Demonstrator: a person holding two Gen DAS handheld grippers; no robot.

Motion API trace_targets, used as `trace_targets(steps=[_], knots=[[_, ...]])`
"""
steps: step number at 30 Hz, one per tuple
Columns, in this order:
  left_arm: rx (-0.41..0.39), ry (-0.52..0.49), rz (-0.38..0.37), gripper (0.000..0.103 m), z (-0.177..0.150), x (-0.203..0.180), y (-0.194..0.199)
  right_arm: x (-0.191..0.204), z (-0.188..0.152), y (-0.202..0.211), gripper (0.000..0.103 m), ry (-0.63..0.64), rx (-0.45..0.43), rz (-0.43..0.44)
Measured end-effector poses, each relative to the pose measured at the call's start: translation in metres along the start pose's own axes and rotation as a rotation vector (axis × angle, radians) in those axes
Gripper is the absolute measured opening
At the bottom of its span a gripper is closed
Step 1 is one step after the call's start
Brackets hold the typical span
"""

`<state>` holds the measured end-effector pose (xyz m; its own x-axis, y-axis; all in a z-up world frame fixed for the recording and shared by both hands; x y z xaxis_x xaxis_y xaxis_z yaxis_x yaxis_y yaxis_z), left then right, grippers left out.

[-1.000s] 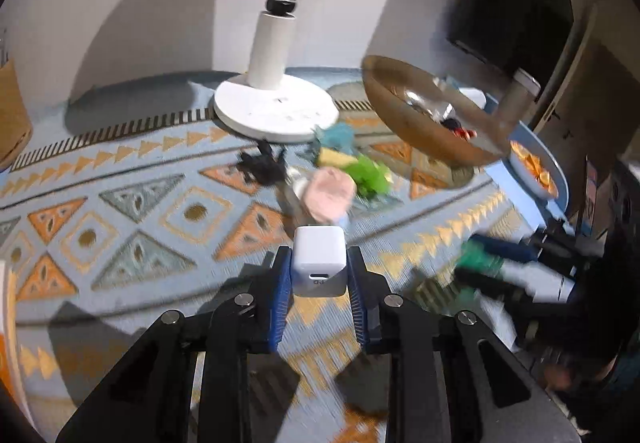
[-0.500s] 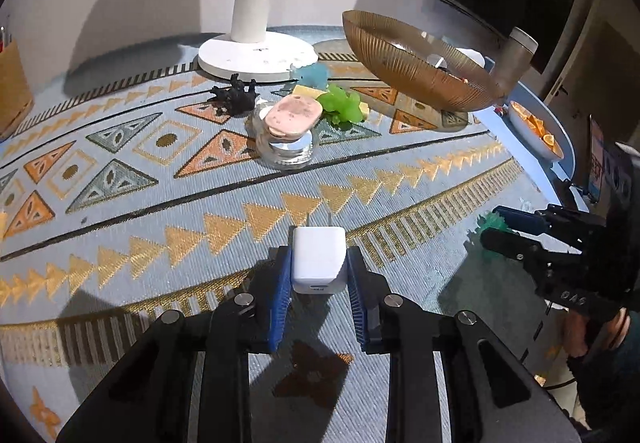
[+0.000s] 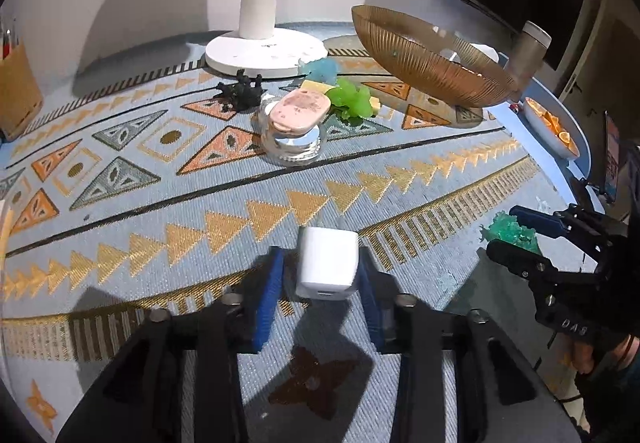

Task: Organize rigid objects
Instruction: 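Lift the charger and green figure and carry both over the golden bowl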

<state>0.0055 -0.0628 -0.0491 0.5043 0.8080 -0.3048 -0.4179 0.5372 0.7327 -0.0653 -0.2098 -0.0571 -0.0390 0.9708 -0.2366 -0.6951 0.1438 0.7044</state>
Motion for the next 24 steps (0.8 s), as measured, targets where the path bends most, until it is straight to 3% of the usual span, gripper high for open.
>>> trace_targets(steps=[6,8,16,21,23,24], knots=[[-0.026,-0.025,-0.002,0.025,0.013,-0.012,0.012,-0.001,0.01,0.018,0.045,0.005,-0.058,-0.005],[-0.053,-0.052,0.005,0.025,0.023,-0.021,0.021,-0.01,0.019,0.025,0.026,-0.004,-0.072,-0.01],[-0.169,-0.185,-0.014,0.025,0.088,-0.076,0.051,-0.082,0.077,0.065,0.024,-0.099,-0.222,-0.054],[-0.161,-0.193,-0.024,0.025,0.09,-0.085,0.043,-0.109,0.067,0.047,0.024,-0.2,-0.156,0.048],[-0.135,-0.18,-0.026,0.025,0.085,-0.082,0.035,-0.101,0.051,0.033,0.026,-0.211,-0.071,0.156],[-0.129,-0.172,-0.026,0.025,0.083,-0.082,0.033,-0.094,0.044,0.026,0.034,-0.21,-0.024,0.211]])
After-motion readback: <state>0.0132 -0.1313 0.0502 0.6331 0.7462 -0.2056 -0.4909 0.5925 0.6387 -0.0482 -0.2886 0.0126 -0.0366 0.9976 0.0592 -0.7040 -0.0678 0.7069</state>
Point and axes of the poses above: each gripper's, at about its wrist camera, not at the fingertips, and y roughly against the way its jaws point, x to its left, z to its top, the point moved 7 cm from there along -y, roughly the way its jaws point, and after that the axes turned 11 degrees about -z, right-handed, at the moved point
